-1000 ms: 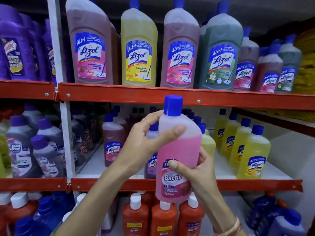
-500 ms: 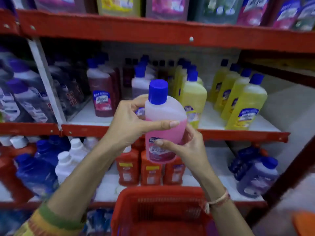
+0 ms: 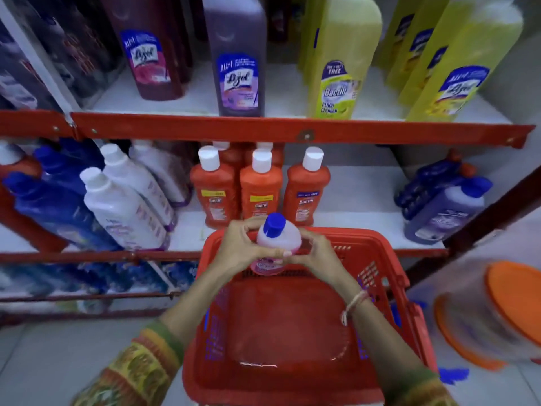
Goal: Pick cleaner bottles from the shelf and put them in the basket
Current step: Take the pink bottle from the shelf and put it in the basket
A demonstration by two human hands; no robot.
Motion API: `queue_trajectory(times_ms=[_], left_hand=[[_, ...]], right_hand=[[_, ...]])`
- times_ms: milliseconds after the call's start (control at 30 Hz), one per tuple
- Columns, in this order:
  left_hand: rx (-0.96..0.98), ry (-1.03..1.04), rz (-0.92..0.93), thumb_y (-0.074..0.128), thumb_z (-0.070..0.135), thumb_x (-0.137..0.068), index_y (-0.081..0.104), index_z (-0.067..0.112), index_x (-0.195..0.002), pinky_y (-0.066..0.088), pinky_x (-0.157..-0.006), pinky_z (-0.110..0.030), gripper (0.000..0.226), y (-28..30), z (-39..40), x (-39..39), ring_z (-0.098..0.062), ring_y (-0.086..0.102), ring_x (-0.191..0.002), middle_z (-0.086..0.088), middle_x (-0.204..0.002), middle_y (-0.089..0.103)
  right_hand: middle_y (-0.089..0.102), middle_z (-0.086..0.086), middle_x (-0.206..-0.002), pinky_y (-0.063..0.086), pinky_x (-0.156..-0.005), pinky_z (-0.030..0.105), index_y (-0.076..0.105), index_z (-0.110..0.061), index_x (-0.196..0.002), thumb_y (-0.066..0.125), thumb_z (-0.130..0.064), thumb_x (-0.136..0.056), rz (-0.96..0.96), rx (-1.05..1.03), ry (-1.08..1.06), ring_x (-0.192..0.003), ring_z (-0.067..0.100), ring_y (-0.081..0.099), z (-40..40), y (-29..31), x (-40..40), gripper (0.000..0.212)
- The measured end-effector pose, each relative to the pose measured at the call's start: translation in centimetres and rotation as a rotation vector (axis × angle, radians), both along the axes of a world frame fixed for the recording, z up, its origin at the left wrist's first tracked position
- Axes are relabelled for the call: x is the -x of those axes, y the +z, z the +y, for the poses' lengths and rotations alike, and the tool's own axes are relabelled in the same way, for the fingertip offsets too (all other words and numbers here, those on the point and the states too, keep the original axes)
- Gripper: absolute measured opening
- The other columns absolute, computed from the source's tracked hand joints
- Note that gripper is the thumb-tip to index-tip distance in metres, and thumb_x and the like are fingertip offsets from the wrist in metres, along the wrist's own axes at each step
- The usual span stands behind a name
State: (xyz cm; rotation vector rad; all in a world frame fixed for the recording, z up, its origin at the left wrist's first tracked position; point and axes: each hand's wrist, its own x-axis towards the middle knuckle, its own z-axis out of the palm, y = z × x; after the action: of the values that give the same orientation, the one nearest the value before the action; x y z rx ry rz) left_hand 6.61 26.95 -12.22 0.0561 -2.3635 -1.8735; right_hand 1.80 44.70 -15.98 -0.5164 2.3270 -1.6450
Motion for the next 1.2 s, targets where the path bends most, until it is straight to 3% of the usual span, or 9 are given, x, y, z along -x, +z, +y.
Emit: queue_trajectory(times_ms=[100, 233, 333, 500, 700, 867, 1000, 1100, 1200], left_hand=[[-0.046, 0.033, -0.141, 0.094, 0.005, -0.045, 0.075, 0.014, -0.092, 0.057, -0.081, -0.035, 0.051, -4.5, 0.2, -0.9, -0.007, 0.065, -0.079, -0.009, -0.092, 0.076], [-0.042, 0.075, -0.274, 0.095, 0.008, -0.039, 0.074, 0.008, -0.095, 0.056, -0.085, -0.046, 0.06, -9.2, 0.5, -2.4, -0.015, 0.064, -0.08, -0.016, -0.093, 0.075], [-0.001, 0.114, -0.325, 0.091, 0.016, -0.036, 0.072, 0.008, -0.097, 0.056, -0.079, -0.037, 0.064, -11.7, 0.8, -3.4, -0.014, 0.062, -0.08, -0.012, -0.093, 0.074], [-0.036, 0.085, -0.373, 0.09, -0.009, -0.045, 0.071, 0.004, -0.096, 0.056, -0.076, -0.029, 0.056, -14.2, 0.9, -4.3, -0.017, 0.063, -0.083, -0.014, -0.092, 0.073], [-0.022, 0.097, -0.408, 0.089, -0.013, -0.044, 0.071, 0.004, -0.094, 0.053, -0.072, -0.019, 0.055, -15.5, 0.8, -5.1, -0.015, 0.062, -0.081, -0.011, -0.088, 0.071], [-0.006, 0.116, -0.433, 0.089, -0.01, -0.044, 0.071, 0.01, -0.093, 0.053, -0.079, -0.034, 0.056, -15.3, 1.0, -5.3, -0.017, 0.062, -0.083, -0.009, -0.089, 0.071], [0.078, 0.118, -0.461, 0.09, -0.005, -0.046, 0.07, 0.007, -0.098, 0.051, -0.07, -0.013, 0.057, -15.1, 0.7, -5.4, -0.015, 0.062, -0.083, -0.006, -0.091, 0.071], [0.203, 0.115, -0.474, 0.093, 0.007, -0.047, 0.07, 0.011, -0.102, 0.048, -0.073, -0.011, 0.06, -14.8, 0.5, -5.6, -0.014, 0.064, -0.086, -0.004, -0.095, 0.074], [0.28, 0.075, -0.487, 0.089, 0.002, -0.051, 0.067, 0.008, -0.108, 0.05, -0.081, -0.017, 0.062, -14.2, 0.3, -5.5, -0.015, 0.064, -0.094, -0.01, -0.105, 0.073]], right_hand=[[0.073, 0.003, -0.103, 0.049, -0.084, 0.029, 0.07, -0.007, -0.111, 0.092, -0.005, -0.056, -0.041, -0.143, 0.014, -0.096, 0.009, 0.06, 0.0, -3.4, -0.5, 0.059], [0.076, 0.015, -0.105, 0.052, -0.087, 0.037, 0.07, -0.003, -0.109, 0.09, -0.005, -0.059, -0.061, -0.287, 0.023, -0.093, 0.012, 0.061, -0.2, -7.3, -2.0, 0.054], [0.076, 0.016, -0.107, 0.054, -0.088, 0.038, 0.07, -0.004, -0.11, 0.089, -0.005, -0.06, -0.104, -0.348, 0.002, -0.092, 0.014, 0.065, -0.5, -9.6, -3.3, 0.054], [0.073, 0.015, -0.116, 0.052, -0.092, 0.038, 0.067, -0.009, -0.119, 0.086, -0.009, -0.064, -0.162, -0.452, 0.009, -0.107, 0.03, 0.068, -1.0, -11.7, -4.5, 0.058], [0.074, 0.014, -0.116, 0.051, -0.089, 0.034, 0.067, -0.012, -0.12, 0.086, -0.015, -0.066, -0.184, -0.498, 0.016, -0.106, 0.029, 0.068, -1.5, -12.7, -5.2, 0.058], [0.074, 0.011, -0.116, 0.052, -0.09, 0.032, 0.066, -0.015, -0.12, 0.084, -0.013, -0.066, -0.174, -0.517, 0.046, -0.107, 0.028, 0.068, -1.4, -12.8, -5.0, 0.057], [0.075, 0.01, -0.114, 0.052, -0.086, 0.029, 0.066, -0.016, -0.121, 0.088, -0.021, -0.065, -0.175, -0.532, 0.105, -0.102, 0.025, 0.069, -1.4, -12.4, -4.7, 0.06], [0.074, 0.008, -0.116, 0.049, -0.086, 0.024, 0.066, -0.016, -0.121, 0.088, -0.023, -0.066, -0.153, -0.547, 0.161, -0.103, 0.023, 0.068, -1.4, -11.8, -4.4, 0.06], [0.075, 0.007, -0.114, 0.053, -0.092, 0.033, 0.067, -0.015, -0.118, 0.087, -0.016, -0.066, -0.13, -0.56, 0.231, -0.102, 0.022, 0.069, -1.2, -10.5, -3.8, 0.056]])
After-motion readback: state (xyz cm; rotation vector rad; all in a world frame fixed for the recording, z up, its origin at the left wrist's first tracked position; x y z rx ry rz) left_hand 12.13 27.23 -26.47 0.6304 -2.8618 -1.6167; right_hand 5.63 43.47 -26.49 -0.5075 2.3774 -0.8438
